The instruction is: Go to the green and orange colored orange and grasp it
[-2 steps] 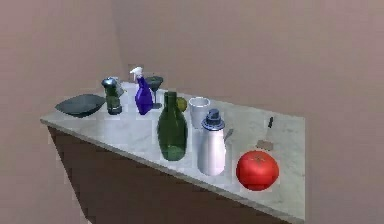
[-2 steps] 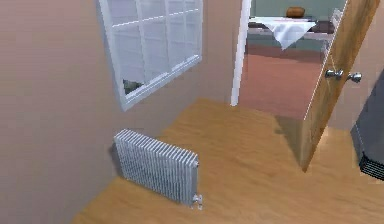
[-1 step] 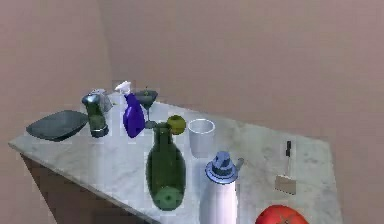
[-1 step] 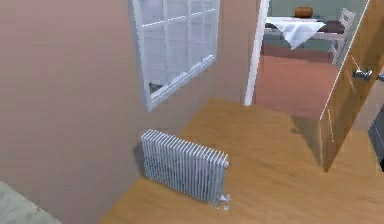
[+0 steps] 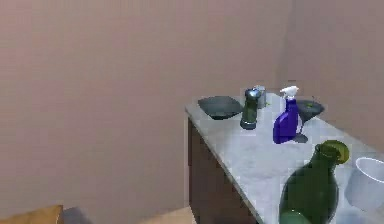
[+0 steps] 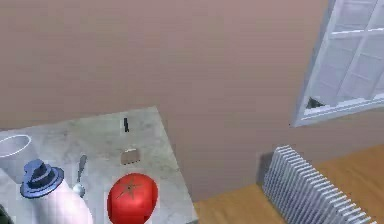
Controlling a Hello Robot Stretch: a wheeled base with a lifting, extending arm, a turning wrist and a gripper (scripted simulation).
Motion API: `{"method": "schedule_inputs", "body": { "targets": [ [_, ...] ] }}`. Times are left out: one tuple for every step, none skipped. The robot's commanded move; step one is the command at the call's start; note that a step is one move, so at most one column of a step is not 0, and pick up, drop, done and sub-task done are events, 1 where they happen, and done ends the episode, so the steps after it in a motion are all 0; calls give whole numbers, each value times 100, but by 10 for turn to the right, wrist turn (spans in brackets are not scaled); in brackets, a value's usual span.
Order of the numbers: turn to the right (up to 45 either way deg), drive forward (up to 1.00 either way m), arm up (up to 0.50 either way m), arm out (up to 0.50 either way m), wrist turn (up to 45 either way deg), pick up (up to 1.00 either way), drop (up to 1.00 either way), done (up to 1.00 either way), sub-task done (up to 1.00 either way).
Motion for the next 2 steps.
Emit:
{"method": "schedule_inputs", "body": {
  "targets": [
    [-450, 0, 0, 0, 0, 0, 0, 0, 0],
    [0, 0, 50, 0, 0, 0, 0, 0, 0]
  ]
}}
